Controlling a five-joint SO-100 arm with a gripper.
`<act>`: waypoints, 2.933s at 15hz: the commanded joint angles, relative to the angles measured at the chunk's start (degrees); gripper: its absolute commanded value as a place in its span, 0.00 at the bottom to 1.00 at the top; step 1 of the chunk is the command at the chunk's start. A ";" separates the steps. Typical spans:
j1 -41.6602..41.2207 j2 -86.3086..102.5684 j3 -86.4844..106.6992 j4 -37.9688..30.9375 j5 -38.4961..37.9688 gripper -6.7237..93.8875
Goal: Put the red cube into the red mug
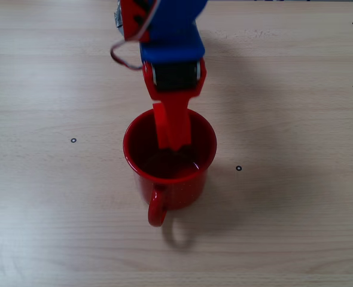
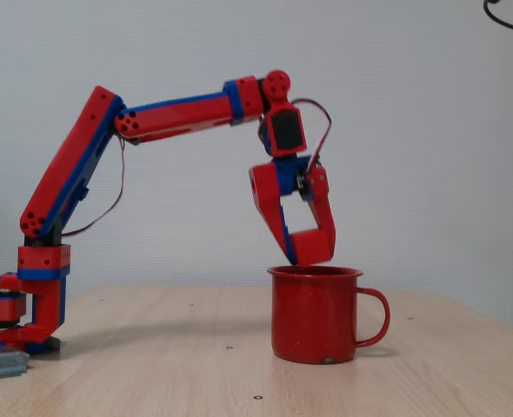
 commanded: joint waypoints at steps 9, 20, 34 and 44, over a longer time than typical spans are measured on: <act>1.41 3.25 0.53 -4.22 0.18 0.21; 3.34 6.50 4.13 -5.54 2.46 0.52; 6.33 33.57 14.94 -9.84 -1.93 0.07; 3.34 94.66 100.28 -35.86 -13.97 0.07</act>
